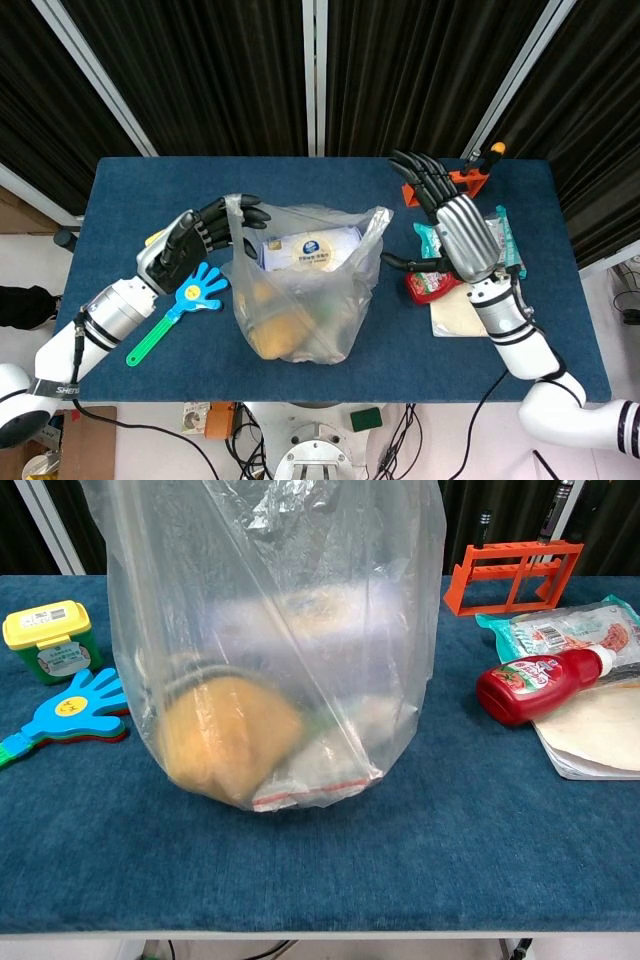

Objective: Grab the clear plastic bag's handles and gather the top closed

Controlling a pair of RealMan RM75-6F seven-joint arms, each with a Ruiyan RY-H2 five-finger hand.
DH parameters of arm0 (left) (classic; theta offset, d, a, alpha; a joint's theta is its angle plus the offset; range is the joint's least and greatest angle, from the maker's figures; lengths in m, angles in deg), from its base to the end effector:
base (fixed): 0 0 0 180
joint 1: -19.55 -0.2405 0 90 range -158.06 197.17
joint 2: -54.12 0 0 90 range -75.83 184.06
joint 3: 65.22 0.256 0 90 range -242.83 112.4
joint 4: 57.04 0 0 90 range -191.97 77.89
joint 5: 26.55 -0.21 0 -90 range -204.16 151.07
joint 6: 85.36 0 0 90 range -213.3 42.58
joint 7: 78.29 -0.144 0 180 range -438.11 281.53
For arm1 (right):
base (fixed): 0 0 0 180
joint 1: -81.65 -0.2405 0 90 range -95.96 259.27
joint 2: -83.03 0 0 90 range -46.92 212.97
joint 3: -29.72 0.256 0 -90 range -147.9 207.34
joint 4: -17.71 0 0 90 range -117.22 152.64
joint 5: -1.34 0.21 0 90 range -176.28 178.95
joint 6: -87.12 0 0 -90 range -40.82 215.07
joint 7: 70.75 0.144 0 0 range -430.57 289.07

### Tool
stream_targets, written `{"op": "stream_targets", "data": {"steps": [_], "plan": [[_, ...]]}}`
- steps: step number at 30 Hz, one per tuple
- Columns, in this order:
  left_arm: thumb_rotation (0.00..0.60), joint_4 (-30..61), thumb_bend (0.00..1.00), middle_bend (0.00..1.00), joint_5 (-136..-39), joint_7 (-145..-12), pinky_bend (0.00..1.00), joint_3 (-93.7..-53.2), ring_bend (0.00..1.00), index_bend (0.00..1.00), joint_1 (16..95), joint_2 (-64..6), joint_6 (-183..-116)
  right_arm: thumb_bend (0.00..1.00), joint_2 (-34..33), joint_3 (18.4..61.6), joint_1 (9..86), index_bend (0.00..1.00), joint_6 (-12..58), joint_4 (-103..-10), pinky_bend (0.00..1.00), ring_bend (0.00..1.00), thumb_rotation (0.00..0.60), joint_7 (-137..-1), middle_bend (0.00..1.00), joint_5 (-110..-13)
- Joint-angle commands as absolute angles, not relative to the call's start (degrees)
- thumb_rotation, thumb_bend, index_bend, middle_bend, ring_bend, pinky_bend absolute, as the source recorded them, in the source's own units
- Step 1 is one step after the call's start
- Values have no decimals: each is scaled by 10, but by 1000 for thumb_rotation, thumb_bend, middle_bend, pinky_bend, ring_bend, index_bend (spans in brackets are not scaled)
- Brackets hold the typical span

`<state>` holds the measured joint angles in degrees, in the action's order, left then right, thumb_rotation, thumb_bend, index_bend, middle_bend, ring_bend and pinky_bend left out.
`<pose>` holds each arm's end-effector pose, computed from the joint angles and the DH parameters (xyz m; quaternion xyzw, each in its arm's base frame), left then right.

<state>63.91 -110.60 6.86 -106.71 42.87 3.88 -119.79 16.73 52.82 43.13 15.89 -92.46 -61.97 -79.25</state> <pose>-0.0618 0.2992 0.1771 0.3590 0.7482 0.5519 0.0817 -0.0526 -0.3245 0.1555 0.5980 -0.3425 0.6691 0.2781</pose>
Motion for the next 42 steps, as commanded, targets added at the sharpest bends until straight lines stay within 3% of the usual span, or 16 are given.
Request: {"op": "stream_targets", "data": {"steps": [1,5,11,27,32,42], "plan": [[137,633,9,266,-1123,90,428,-1047,233,205,438,49,-1214,49,94,547,389,0,150,-885,0,0,600,-670,0,-763],[137,629,9,266,-1134,110,429,-1024,233,205,453,60,-1228,48,35,569,355,0,131,-845,0,0,600,-692,0,-755],[140,622,9,266,-1138,129,429,-997,233,205,477,69,-1244,76,18,594,334,0,128,-838,0,0,600,-696,0,-739],[138,609,9,305,-1113,119,439,-939,256,231,579,51,-1226,101,137,636,324,0,216,-922,0,0,600,-704,0,-658],[138,605,9,366,-1095,75,471,-927,303,311,607,34,-1221,100,149,636,309,0,223,-935,0,0,600,-744,0,-641],[138,610,9,400,-1053,18,490,-930,330,340,657,23,-1209,101,145,628,288,0,217,-951,0,0,600,-779,0,-618]]}}
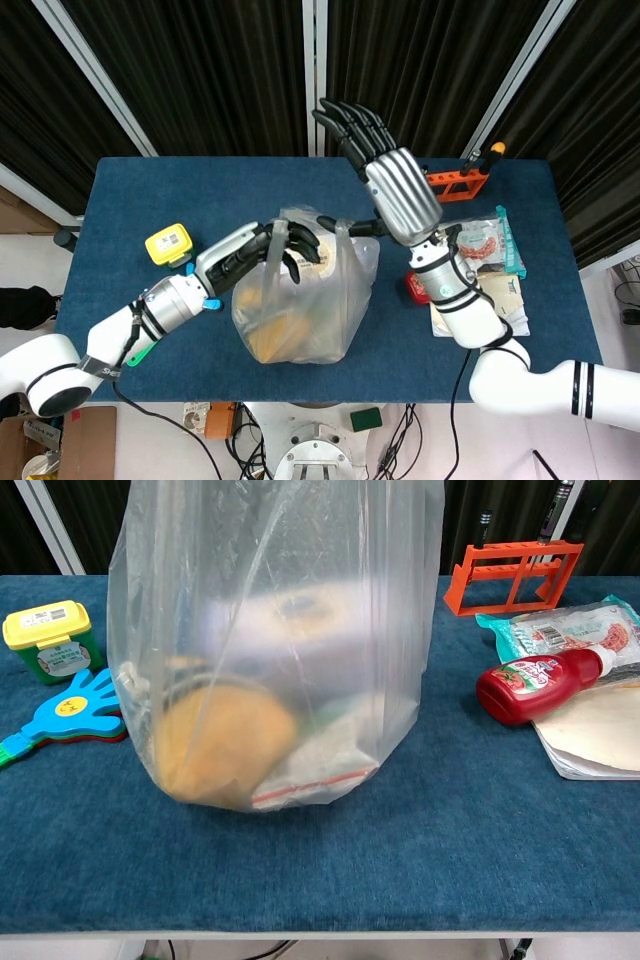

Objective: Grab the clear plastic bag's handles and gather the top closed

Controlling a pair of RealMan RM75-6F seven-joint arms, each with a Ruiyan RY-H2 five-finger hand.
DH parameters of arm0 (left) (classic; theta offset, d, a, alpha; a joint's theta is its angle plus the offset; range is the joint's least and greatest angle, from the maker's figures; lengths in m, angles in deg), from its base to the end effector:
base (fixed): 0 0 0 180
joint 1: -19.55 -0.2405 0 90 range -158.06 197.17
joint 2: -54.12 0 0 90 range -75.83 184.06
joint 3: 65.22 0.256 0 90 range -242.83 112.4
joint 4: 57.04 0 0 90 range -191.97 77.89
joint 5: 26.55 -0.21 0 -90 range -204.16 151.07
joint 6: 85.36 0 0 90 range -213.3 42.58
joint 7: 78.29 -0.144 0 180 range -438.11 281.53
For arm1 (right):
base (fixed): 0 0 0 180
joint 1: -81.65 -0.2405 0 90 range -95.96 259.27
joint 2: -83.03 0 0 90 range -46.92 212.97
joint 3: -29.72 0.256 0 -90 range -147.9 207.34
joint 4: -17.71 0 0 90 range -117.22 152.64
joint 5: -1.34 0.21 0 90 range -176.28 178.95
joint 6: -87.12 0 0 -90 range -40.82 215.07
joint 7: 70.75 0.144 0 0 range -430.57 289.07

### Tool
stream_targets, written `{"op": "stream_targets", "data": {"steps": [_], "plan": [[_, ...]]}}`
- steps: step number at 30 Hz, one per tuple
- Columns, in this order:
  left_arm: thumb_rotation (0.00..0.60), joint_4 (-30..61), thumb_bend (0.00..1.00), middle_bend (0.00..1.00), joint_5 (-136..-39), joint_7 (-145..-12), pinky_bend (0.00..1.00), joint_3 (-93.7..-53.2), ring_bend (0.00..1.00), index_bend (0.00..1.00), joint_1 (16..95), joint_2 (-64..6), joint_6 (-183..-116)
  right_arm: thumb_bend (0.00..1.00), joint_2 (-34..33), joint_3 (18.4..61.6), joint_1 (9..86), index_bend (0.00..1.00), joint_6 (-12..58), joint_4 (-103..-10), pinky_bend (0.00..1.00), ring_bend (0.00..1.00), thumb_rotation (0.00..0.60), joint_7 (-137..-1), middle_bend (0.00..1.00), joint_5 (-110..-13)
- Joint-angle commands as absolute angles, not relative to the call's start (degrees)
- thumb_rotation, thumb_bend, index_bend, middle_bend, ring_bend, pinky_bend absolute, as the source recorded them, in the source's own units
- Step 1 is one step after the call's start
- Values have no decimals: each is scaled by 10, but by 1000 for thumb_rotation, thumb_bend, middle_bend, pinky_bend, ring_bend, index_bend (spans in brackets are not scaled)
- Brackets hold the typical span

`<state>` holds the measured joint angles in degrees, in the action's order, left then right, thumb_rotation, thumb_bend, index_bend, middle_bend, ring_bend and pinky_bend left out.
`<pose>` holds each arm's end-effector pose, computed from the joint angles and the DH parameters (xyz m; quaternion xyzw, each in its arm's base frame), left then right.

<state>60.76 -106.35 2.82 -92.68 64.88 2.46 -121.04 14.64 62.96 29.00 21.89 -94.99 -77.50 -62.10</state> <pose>-0.0130 0.3118 0.1366 0.4500 0.7414 0.4871 0.1029 0.0438 -0.3496 0.1644 0.6093 -0.3062 0.6767 0.2777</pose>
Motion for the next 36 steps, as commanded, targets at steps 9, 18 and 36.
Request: {"op": "stream_targets", "data": {"steps": [9,18,36], "plan": [[107,612,9,399,-993,-51,487,-936,330,344,677,21,-1222,100,140,623,278,0,204,-945,0,0,600,-789,0,-621],[80,610,9,397,-948,-108,485,-934,330,358,692,1,-1227,95,133,620,271,0,200,-921,0,0,600,-782,0,-619],[27,603,10,326,-862,-190,440,-949,288,314,716,-43,-1237,94,119,621,248,0,191,-897,0,0,600,-799,0,-615]]}}
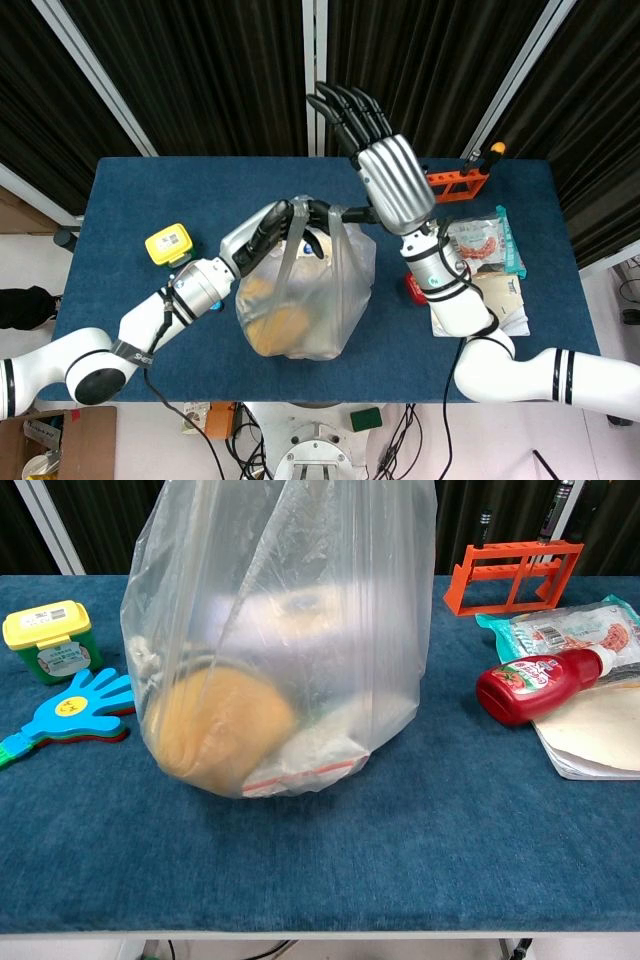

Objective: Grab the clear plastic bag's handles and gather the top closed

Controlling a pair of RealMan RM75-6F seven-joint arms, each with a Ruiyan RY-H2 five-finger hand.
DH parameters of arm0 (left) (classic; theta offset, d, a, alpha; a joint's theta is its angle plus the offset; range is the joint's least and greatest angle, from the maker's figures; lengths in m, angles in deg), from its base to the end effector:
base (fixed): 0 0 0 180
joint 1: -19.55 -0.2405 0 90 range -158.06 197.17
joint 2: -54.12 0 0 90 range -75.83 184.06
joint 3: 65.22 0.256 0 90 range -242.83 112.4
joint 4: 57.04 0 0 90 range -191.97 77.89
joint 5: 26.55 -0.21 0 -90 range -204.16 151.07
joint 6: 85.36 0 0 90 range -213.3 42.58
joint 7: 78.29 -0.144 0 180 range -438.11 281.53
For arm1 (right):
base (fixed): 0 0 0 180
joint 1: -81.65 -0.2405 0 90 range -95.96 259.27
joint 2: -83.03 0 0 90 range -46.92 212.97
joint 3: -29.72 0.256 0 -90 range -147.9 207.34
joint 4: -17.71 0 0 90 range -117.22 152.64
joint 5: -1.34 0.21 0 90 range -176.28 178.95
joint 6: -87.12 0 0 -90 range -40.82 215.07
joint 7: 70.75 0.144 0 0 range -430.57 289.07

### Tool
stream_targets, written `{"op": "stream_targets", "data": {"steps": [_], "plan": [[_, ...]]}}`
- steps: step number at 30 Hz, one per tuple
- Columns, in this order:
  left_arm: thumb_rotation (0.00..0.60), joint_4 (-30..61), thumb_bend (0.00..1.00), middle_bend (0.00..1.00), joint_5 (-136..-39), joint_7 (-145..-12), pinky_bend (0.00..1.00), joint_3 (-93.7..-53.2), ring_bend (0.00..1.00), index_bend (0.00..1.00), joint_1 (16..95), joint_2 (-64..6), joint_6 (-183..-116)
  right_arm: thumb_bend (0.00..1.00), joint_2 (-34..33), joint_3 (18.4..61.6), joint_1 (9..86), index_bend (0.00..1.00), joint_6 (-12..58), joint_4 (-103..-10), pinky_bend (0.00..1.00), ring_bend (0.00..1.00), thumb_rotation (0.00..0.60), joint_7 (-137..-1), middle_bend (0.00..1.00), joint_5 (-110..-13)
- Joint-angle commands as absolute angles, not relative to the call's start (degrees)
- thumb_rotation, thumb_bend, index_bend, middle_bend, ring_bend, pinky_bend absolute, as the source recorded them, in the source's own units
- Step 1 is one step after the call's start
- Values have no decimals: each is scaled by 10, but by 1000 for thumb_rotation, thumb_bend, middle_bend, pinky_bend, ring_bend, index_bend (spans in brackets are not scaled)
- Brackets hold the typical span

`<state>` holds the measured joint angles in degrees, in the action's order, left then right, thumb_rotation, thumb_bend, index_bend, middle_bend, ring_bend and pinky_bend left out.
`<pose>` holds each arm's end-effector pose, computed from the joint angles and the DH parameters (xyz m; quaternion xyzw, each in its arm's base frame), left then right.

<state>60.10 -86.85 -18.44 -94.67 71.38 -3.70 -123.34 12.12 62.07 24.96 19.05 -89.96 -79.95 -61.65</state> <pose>0.0188 0.3295 0.1242 0.4576 0.7160 0.5221 0.0731 0.0539 -0.3640 0.1618 0.6013 -0.2748 0.6854 0.3054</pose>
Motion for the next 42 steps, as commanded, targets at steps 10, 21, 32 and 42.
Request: {"op": "stream_targets", "data": {"steps": [10,21,32,42], "plan": [[28,606,9,309,-846,-215,426,-955,273,298,715,-68,-1246,93,113,625,237,0,188,-882,0,0,600,-804,0,-607],[27,591,6,315,-808,-234,422,-973,273,297,715,-102,-1277,94,108,622,234,0,180,-876,0,0,600,-807,0,-608],[44,585,5,241,-762,-255,351,-986,209,225,725,-150,-1304,93,97,624,229,0,172,-865,0,0,600,-804,0,-609],[53,599,6,230,-755,-245,339,-1002,196,220,711,-154,-1282,94,97,624,231,0,166,-852,0,0,600,-802,0,-614]]}}
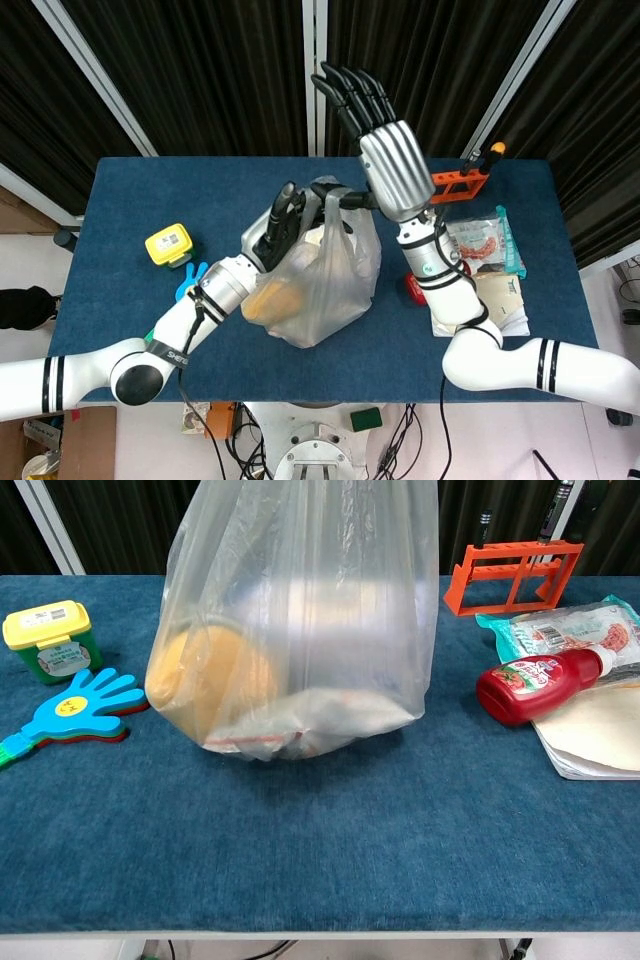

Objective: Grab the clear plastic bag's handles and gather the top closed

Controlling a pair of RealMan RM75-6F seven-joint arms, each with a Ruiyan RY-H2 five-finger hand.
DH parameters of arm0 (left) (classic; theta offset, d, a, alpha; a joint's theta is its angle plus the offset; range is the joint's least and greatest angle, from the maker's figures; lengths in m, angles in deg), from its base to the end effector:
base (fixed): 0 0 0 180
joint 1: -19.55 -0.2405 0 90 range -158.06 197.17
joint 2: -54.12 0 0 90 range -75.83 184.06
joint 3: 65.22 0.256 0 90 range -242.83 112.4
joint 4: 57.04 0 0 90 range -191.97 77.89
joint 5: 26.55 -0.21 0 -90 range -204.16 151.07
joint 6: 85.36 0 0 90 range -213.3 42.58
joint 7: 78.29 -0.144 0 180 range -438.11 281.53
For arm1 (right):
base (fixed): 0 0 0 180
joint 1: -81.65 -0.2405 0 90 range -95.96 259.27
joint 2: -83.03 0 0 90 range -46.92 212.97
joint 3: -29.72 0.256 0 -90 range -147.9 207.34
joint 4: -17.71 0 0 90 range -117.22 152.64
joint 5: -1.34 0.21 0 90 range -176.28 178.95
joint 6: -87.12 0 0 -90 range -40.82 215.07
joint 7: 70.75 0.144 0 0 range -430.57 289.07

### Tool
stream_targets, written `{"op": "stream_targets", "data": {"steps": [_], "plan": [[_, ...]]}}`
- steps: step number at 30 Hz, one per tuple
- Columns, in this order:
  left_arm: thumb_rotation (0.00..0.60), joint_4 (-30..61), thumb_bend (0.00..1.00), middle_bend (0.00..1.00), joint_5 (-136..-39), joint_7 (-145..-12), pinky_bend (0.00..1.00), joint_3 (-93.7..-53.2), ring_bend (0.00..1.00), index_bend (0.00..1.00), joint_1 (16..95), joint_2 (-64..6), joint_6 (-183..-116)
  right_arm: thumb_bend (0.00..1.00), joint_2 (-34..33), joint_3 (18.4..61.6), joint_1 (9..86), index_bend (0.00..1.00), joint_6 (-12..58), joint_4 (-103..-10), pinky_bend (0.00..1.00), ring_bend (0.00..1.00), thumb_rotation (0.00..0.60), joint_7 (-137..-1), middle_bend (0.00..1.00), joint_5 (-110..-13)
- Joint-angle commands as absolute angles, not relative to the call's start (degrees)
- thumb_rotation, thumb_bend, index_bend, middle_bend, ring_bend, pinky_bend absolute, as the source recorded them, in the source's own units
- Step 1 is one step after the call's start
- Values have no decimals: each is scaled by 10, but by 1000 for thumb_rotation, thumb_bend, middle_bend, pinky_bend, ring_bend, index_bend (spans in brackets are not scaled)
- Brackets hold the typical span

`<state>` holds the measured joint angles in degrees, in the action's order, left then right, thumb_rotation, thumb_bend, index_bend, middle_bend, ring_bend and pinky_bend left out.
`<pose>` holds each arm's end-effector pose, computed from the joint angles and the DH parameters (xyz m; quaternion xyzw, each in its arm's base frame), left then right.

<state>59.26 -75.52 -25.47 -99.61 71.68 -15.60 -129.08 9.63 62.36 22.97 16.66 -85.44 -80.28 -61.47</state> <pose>0.0409 0.3341 0.1007 0.3615 0.7381 0.5566 0.1216 0.0573 -0.3769 0.1622 0.5802 -0.2619 0.6994 0.3249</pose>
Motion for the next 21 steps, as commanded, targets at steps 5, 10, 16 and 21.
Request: {"op": "stream_targets", "data": {"steps": [5,10,16,21], "plan": [[74,610,5,233,-760,-224,339,-1016,196,219,697,-151,-1267,94,97,624,233,0,167,-844,0,0,600,-795,0,-611],[108,615,5,239,-762,-206,350,-1024,196,219,689,-150,-1245,94,94,625,231,0,168,-838,0,0,600,-794,0,-607],[113,616,5,298,-774,-197,391,-1030,235,258,678,-147,-1225,94,91,626,228,0,171,-836,0,0,600,-795,0,-603],[110,619,5,363,-783,-194,439,-1035,287,306,673,-144,-1210,94,91,626,226,0,173,-836,0,0,600,-799,0,-601]]}}
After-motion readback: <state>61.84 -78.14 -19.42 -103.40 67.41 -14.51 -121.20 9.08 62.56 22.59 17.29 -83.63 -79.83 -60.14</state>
